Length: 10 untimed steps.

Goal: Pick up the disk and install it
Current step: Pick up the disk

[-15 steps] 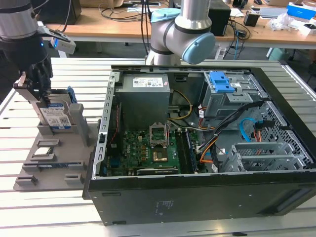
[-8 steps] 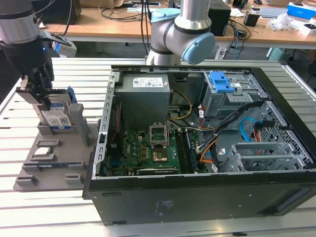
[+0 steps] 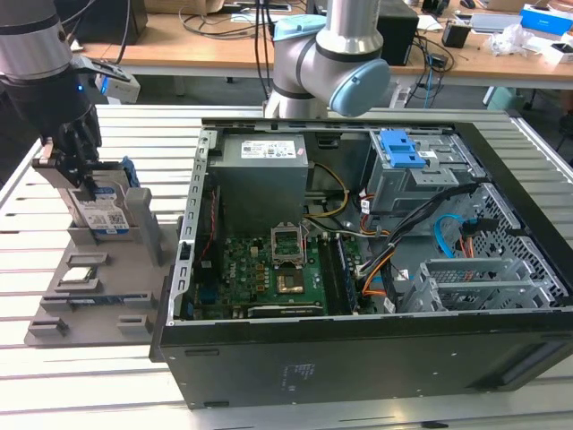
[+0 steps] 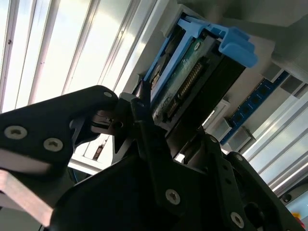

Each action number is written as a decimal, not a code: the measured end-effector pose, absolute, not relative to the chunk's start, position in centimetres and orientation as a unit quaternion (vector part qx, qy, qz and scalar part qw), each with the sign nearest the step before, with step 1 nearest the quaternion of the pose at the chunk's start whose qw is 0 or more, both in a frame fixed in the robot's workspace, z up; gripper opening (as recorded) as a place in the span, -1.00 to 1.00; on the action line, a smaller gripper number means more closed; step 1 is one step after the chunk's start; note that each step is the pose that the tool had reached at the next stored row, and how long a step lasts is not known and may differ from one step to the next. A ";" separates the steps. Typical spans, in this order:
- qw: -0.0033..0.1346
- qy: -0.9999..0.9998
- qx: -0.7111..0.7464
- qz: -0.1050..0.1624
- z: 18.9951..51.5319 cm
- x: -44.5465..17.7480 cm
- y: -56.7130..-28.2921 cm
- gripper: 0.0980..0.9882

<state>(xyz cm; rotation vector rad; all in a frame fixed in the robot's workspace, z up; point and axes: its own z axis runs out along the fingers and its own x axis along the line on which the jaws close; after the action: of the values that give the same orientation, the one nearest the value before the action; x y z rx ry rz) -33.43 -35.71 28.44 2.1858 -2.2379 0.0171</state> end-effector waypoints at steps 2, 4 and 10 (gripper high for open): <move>0.007 -0.715 0.699 0.006 28.4 -33.4 -35.7 -0.14; 0.006 -0.715 0.699 0.006 28.4 -33.4 -35.7 -0.17; 0.006 -0.715 0.699 0.006 28.4 -33.4 -35.7 -0.41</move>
<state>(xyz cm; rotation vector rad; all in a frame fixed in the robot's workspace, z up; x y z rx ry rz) -33.43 -35.71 28.44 2.1865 -2.2387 0.0189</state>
